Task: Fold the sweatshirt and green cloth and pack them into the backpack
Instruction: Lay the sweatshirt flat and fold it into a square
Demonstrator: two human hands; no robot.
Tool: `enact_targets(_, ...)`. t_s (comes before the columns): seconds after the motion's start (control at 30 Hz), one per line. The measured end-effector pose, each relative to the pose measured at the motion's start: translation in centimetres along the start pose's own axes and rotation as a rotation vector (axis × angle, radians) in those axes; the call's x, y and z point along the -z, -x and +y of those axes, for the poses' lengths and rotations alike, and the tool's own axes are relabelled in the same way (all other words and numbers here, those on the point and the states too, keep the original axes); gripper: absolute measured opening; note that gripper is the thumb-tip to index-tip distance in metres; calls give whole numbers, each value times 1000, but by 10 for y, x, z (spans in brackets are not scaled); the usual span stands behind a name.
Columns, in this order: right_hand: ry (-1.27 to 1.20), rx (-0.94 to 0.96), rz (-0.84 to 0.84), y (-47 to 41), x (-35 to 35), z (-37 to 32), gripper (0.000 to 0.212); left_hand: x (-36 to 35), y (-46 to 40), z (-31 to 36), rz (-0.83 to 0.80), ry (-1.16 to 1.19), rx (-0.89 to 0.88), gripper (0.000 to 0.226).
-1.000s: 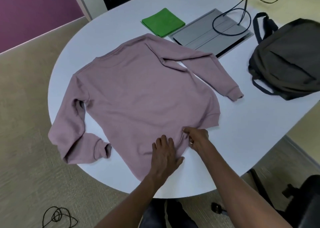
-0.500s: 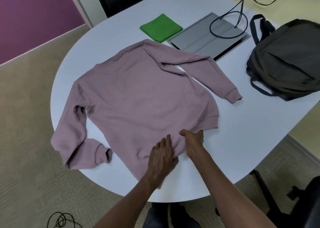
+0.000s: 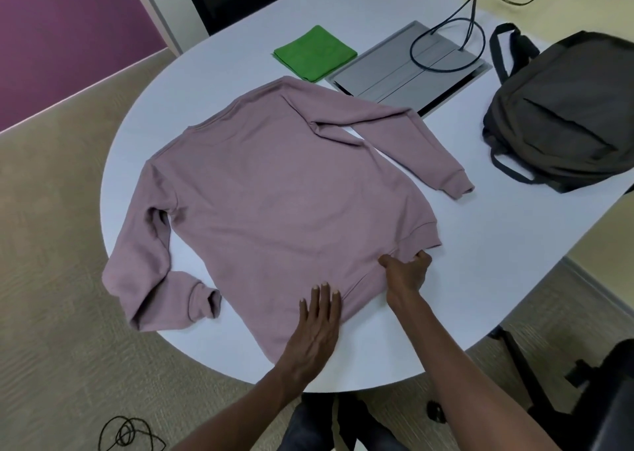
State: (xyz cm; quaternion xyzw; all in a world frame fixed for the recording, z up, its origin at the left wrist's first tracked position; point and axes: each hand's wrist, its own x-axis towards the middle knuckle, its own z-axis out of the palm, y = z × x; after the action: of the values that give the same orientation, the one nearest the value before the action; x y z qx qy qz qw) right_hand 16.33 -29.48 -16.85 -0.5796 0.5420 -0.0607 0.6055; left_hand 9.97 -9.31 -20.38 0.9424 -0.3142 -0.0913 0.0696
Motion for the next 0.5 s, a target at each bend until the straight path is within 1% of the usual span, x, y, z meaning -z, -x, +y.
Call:
enact_targets(0.03, 23, 38, 24, -4, 3, 0, 80, -1, 5, 0, -6, -38, -43, 56)
enact_targets(0.1, 149, 131, 44, -8, 8, 3, 84, -2, 14, 1, -41, -86, -131, 53)
enact_targets(0.17, 223, 182, 41, -11, 12, 8, 91, -5, 21, 2, -121, -64, -146, 50)
enact_targets(0.2, 200, 187, 34, -15, 14, 10, 92, -5, 25, 1, -173, -46, -151, 54)
enact_targets(0.27, 103, 162, 11, -22, 19, 10, 93, -2, 25, -5, -199, -4, -187, 63)
enact_targets(0.33, -66, 112, -11, -33, 24, 4, 96, 1, 32, -14, -253, 5, -242, 78)
enact_targets(0.4, -276, 23, 10, -49, 30, -9, 96, 4, 39, -20, -229, 0, -283, 95)
enact_targets(0.47, -452, -83, 42, -65, 38, -27, 92, 4, 45, -22, -193, -1, -296, 103)
enact_targets(0.5, -467, -101, 53, -72, 42, -34, 90, 3, 48, -22, -181, 16, -293, 104)
